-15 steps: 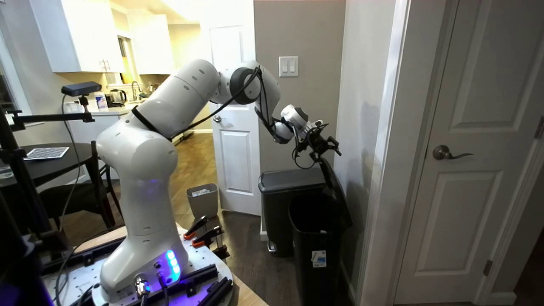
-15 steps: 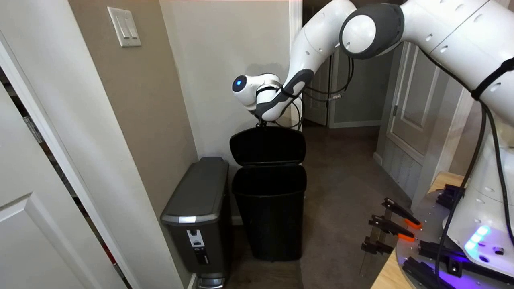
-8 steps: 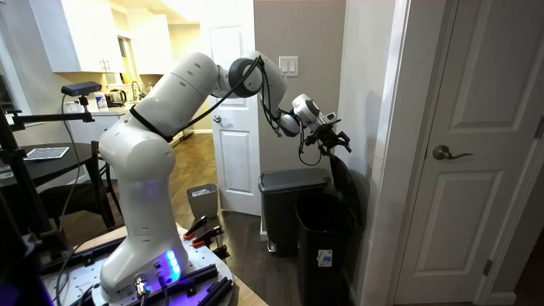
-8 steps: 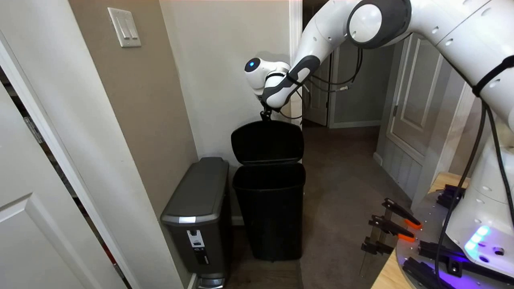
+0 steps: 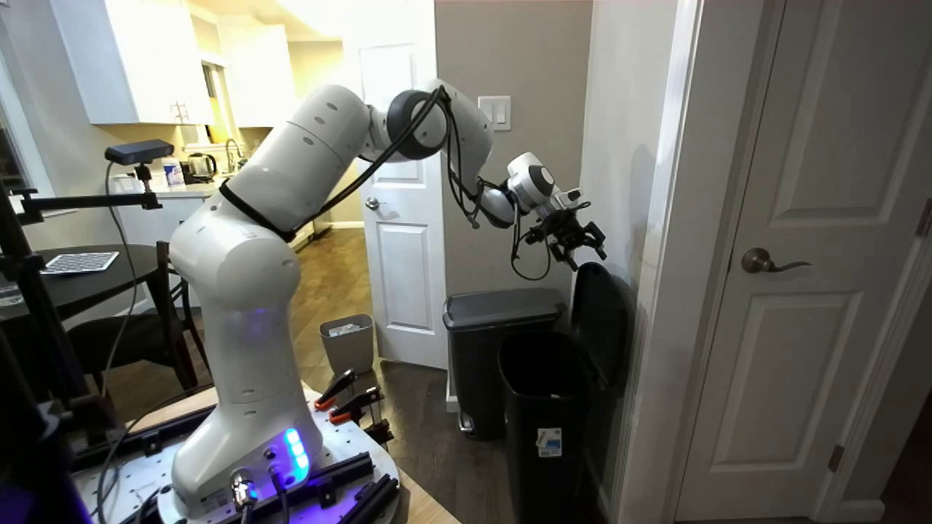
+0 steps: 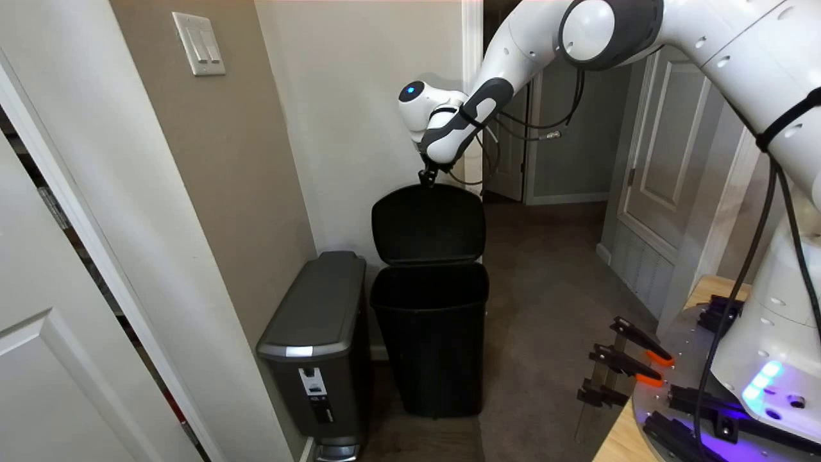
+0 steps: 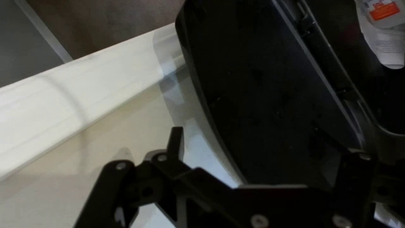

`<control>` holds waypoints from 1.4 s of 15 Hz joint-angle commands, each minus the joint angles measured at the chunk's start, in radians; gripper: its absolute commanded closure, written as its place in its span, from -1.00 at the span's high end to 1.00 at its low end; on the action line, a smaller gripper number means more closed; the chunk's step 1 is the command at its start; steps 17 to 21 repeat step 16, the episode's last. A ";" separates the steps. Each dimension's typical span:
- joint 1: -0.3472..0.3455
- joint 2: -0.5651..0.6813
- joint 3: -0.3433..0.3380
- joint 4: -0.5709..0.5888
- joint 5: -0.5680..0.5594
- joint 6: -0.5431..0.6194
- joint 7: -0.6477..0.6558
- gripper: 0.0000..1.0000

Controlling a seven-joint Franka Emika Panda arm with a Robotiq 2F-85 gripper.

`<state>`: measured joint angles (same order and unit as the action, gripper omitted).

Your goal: Open the lid of the black bin

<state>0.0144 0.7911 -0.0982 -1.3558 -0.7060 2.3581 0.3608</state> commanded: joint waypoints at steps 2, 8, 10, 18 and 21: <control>0.007 -0.046 -0.025 -0.073 0.068 0.045 -0.048 1.00; 0.038 0.003 -0.064 -0.016 0.098 0.021 -0.020 1.00; 0.043 0.005 -0.069 -0.015 0.098 0.021 -0.019 1.00; 0.044 0.005 -0.070 -0.015 0.097 0.021 -0.019 1.00; 0.044 0.005 -0.070 -0.015 0.097 0.021 -0.019 1.00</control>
